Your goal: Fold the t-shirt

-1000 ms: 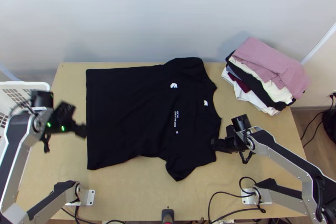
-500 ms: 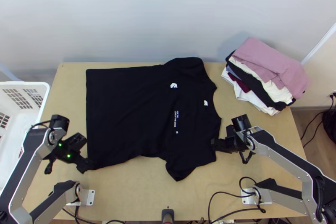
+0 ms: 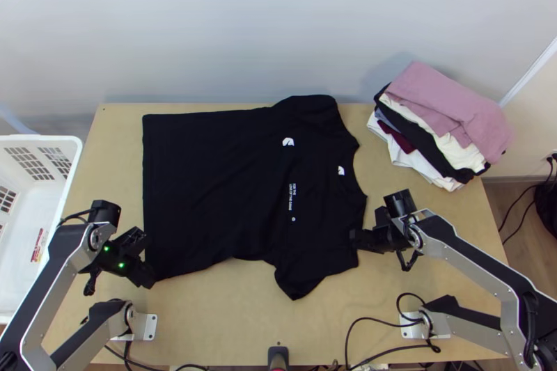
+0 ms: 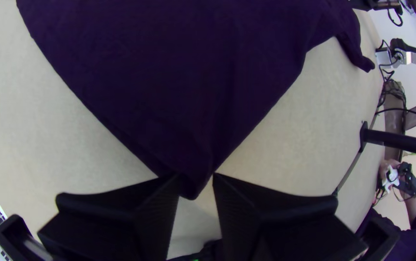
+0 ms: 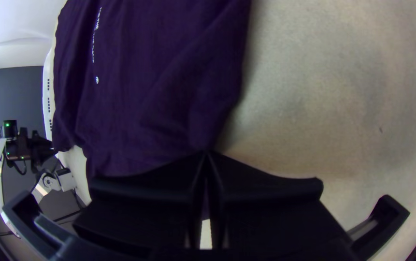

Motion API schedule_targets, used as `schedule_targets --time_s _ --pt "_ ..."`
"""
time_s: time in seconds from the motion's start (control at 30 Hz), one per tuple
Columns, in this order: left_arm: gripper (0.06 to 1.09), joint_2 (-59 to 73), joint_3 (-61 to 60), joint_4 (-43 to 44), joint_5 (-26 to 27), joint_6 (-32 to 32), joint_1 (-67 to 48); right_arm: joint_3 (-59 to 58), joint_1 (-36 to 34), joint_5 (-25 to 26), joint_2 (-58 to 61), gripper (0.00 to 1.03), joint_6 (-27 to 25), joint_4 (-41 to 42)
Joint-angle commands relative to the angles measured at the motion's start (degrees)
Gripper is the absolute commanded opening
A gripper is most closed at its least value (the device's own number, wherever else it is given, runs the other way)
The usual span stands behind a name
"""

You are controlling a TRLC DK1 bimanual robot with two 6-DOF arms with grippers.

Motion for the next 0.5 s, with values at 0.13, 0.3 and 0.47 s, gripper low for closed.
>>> schedule_targets --time_s 0.13,0.3,0.47 --pt "0.25 0.03 -3.51 0.93 0.93 1.77 -0.27 -1.98 0.1 1.71 -0.57 0.03 0.16 0.34" --pt "0.1 -1.38 -1.23 1.55 1.37 3.0 2.72 -1.71 -0.26 2.68 -1.89 0.03 0.16 0.34" --pt "0.1 -0.5 6.86 5.68 4.09 -1.48 7.64 1.63 -1.14 6.54 -10.33 0.03 0.07 0.43"
